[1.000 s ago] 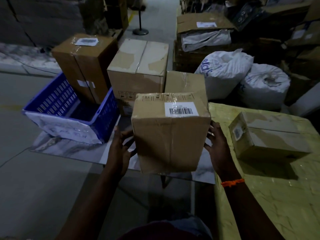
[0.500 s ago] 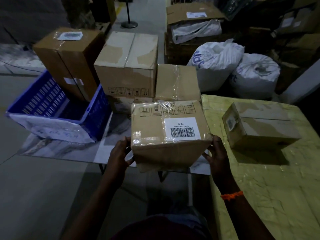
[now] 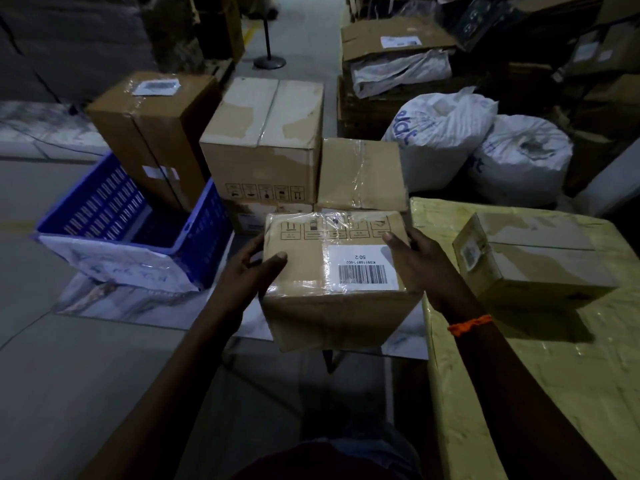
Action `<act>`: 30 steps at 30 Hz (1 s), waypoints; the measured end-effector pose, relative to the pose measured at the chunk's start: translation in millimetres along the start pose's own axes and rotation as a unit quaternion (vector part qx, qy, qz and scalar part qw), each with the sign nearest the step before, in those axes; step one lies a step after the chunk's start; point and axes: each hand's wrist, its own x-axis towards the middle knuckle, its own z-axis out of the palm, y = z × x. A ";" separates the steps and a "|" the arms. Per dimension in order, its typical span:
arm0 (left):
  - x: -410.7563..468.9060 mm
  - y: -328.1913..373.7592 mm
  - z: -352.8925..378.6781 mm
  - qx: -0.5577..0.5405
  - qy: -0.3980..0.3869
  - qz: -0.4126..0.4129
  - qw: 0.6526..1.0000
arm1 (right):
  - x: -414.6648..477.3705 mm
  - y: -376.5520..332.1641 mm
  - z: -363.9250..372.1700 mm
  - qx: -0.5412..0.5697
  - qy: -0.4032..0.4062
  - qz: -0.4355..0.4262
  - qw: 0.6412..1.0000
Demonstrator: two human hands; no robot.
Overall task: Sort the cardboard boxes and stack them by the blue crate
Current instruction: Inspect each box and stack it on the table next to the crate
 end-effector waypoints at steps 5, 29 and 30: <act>-11.7 -7.6 -27.3 0.005 -0.004 0.031 1.000 | -2.8 -10.2 14.3 0.094 -0.002 0.002 0.996; -93.2 -99.8 -7.4 -0.109 0.070 -0.141 0.982 | -55.7 114.8 59.3 0.064 0.003 0.198 0.978; -94.9 -100.7 -5.8 -0.111 0.075 -0.145 0.980 | -56.3 119.3 60.3 0.056 0.003 0.195 0.979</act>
